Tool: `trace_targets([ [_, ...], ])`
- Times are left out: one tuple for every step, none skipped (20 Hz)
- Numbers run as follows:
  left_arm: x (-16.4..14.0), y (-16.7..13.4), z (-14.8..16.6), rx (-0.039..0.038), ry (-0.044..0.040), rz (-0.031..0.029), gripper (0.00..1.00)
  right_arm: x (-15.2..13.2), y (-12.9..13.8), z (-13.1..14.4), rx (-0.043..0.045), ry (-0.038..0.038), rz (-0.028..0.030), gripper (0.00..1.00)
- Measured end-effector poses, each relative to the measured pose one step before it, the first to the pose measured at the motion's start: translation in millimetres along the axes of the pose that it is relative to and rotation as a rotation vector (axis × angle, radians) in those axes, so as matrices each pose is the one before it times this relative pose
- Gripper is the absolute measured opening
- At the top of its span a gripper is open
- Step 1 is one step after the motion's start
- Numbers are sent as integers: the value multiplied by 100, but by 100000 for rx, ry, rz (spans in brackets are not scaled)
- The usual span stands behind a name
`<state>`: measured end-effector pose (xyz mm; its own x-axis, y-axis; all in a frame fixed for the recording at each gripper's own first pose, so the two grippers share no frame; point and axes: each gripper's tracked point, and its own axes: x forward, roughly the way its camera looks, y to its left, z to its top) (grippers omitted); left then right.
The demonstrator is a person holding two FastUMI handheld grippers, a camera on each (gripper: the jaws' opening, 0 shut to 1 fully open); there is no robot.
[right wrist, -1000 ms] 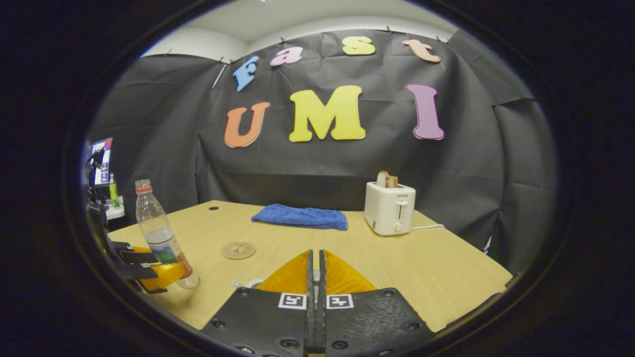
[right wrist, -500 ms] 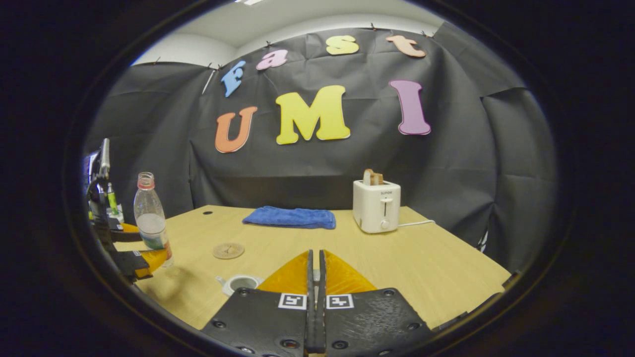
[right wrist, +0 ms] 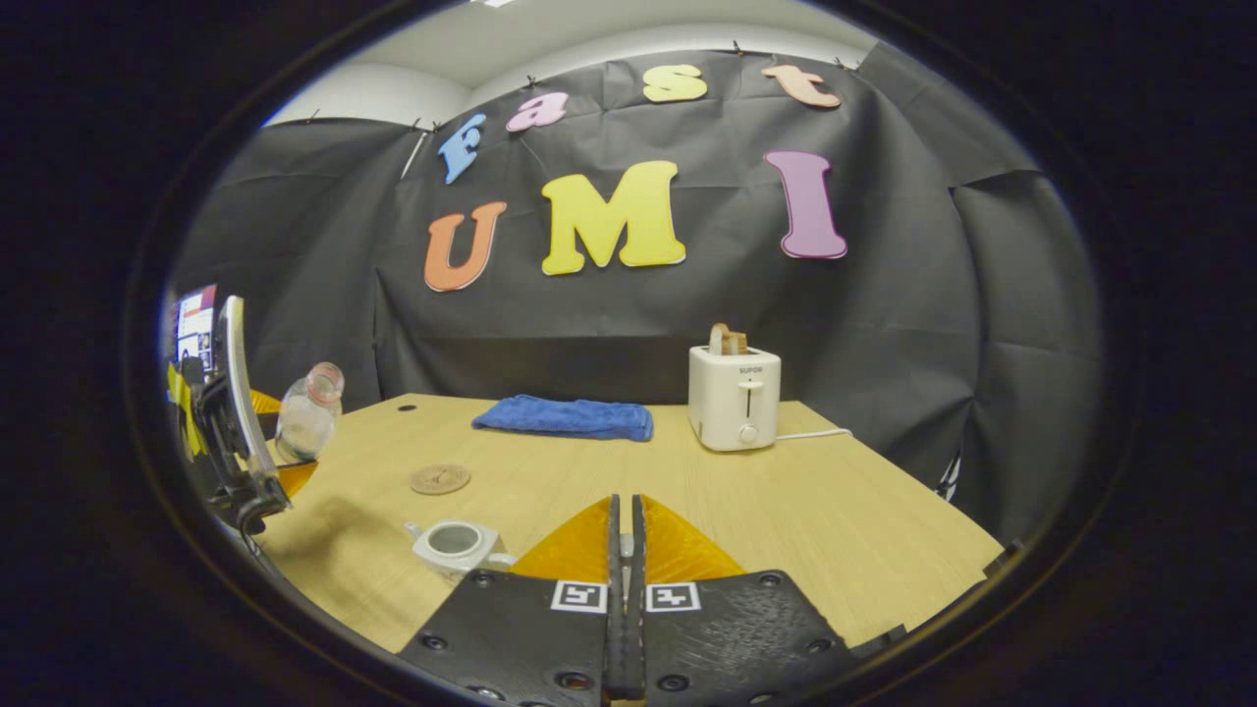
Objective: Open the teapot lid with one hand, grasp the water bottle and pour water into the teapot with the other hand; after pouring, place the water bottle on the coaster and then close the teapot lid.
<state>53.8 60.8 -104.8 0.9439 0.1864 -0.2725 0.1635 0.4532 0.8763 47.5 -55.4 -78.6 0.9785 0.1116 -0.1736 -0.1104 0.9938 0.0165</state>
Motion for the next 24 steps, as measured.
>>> trace_targets([
  [340, -22, 305, 4141, -99, 107, 72, -85, -97, -2, -55, 96, 137, 0],
  [142, -71, 167, 3939, -184, -294, 72, -51, -133, -204, -156, 154, 60, 0],
  [270, -228, 396, 3625, -338, -715, 72, -115, -156, -59, -375, 117, -4, 0],
  [144, -267, 86, 3404, 156, -992, 72, -110, -198, -194, -579, 238, -94, 0],
  [114, -318, 212, 3523, -113, -1053, 76, -91, -236, -111, -226, 135, -193, 0],
  [64, -468, 180, 3730, 204, -667, 76, -39, -264, -191, 59, 202, -65, 0],
  [160, -101, 62, 3692, 277, -45, 72, -69, -268, -121, 198, 167, -236, 0],
  [-387, -142, 5, 3339, 300, -42, 72, -113, -254, -223, 198, 175, -179, 0],
  [-94, -202, 178, 3077, 161, -118, 72, -153, -311, -152, 81, 87, -361, 0],
  [-49, -183, 81, 2766, -45, 39, 72, -42, -250, -69, 53, 50, -294, 0],
  [-16, -111, 342, 2668, -149, 137, 72, -39, -300, -63, 59, 125, -370, 0],
  [-98, -147, 361, 2446, -94, 107, 72, -95, -264, -206, 397, 3, -244, 0],
  [-99, -170, 135, 1814, -43, 102, 72, -2, -182, -232, 329, 410, -24, 0],
  [-182, -16, 123, 2465, -46, 296, 72, -45, -180, -296, 168, 442, -113, 0],
  [-201, 5, 112, 2215, 169, 851, 72, -31, -165, -125, 215, 191, -165, 0],
  [-164, -39, 248, 2273, -356, 1108, 72, -101, -181, -179, 179, 85, -134, 0],
  [-122, -77, 249, 1662, 178, 753, 72, -34, -88, -43, 97, 21, -71, 0],
  [-47, 23, 243, 1678, -84, 682, 75, -76, -122, -95, 22, -20, -139, 0],
  [-131, -39, 236, 1790, 17, 559, 72, -68, -148, -6, 54, -9, -115, 0],
  [-54, -153, 159, 1825, 103, 505, 72, -16, -153, -76, 245, -10, -95, 0],
  [-53, -86, 114, 2029, 130, 726, 71, 11, -95, 25, 196, -16, -110, 0],
  [-70, -137, -36, 1943, 90, 558, 72, -32, -37, -20, 136, -14, -70, 0],
  [13, -246, 9, 1641, 159, 209, 71, -31, -76, 15, 105, -91, -62, 0],
  [-59, -33, -42, 1312, 73, 346, 71, -10, -114, -60, 21, -23, -69, 0],
])
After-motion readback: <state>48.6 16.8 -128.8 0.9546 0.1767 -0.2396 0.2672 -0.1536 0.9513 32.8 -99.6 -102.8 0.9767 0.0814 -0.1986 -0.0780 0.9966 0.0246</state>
